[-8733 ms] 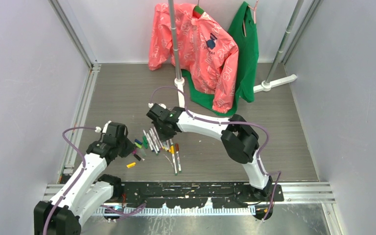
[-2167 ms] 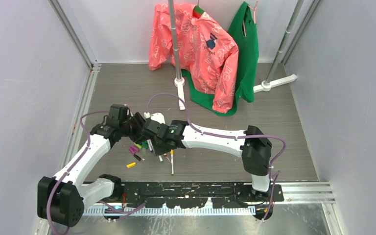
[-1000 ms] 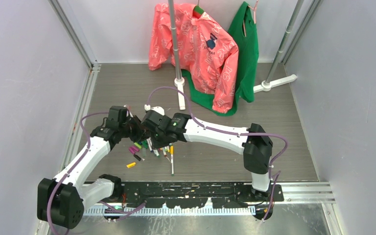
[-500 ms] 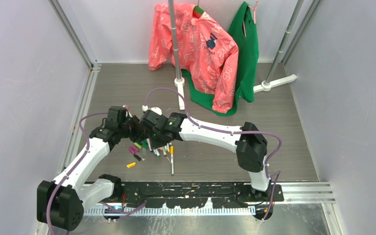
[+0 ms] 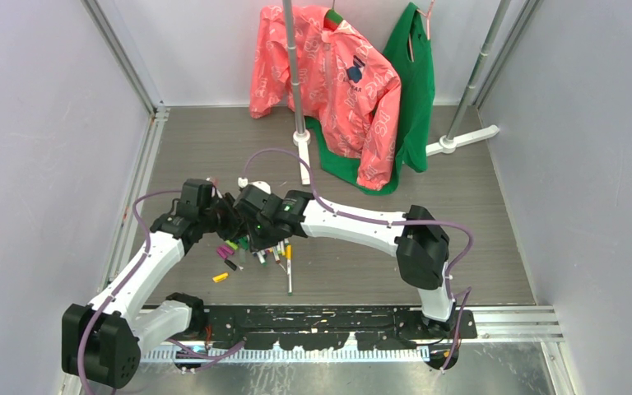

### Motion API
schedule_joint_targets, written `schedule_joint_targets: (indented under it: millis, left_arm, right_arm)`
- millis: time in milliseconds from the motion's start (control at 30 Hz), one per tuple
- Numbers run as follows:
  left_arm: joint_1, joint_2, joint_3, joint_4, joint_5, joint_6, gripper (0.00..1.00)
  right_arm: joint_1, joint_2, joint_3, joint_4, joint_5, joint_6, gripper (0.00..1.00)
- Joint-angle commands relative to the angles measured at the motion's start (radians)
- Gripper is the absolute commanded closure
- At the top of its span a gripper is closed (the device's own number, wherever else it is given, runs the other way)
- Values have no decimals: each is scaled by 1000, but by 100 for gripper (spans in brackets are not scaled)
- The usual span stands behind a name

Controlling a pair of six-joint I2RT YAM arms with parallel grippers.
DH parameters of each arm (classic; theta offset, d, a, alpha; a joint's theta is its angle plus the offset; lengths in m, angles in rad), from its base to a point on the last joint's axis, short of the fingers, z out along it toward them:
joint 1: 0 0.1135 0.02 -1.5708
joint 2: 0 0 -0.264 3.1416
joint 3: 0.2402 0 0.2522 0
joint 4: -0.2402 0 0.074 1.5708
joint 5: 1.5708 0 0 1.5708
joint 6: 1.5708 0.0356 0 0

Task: Open the pen caps

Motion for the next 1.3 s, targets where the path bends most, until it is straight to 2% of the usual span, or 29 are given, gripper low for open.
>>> schedule_joint_targets:
  millis: [0,133,300,500,700,833,1000,1133,1267]
  left_arm:
    - [-2,-13,45,1,-13,24,67]
    - [-1,-20,46,-8,-23,32,76]
    - [-2,-25,42,-3,-23,41,100]
    - [-2,-58,53,-40,-91,55,100]
    - [-1,-46,102,-48,-189,45,100]
    - [0,-38,71,19,-247,-6,100]
    - [-1,15,14,162,-278,-42,100]
    - [0,77,-14,159,-270,-26,100]
    - [-2,60,-33,77,-295,-24,100]
  right_arm:
    - [1,-46,-2,42,-25,11,99]
    - [2,-50,-10,42,-25,15,99]
    - [1,-56,-15,37,-25,16,99]
    - [4,-92,-53,16,-24,23,99]
    - [23,-222,-274,117,-16,76,99]
    - [28,-310,-440,215,-15,107,99]
    - [31,-373,-559,284,35,100,99]
    - [-30,-374,-560,251,69,65,99]
    - [-127,-336,-488,209,48,30,99]
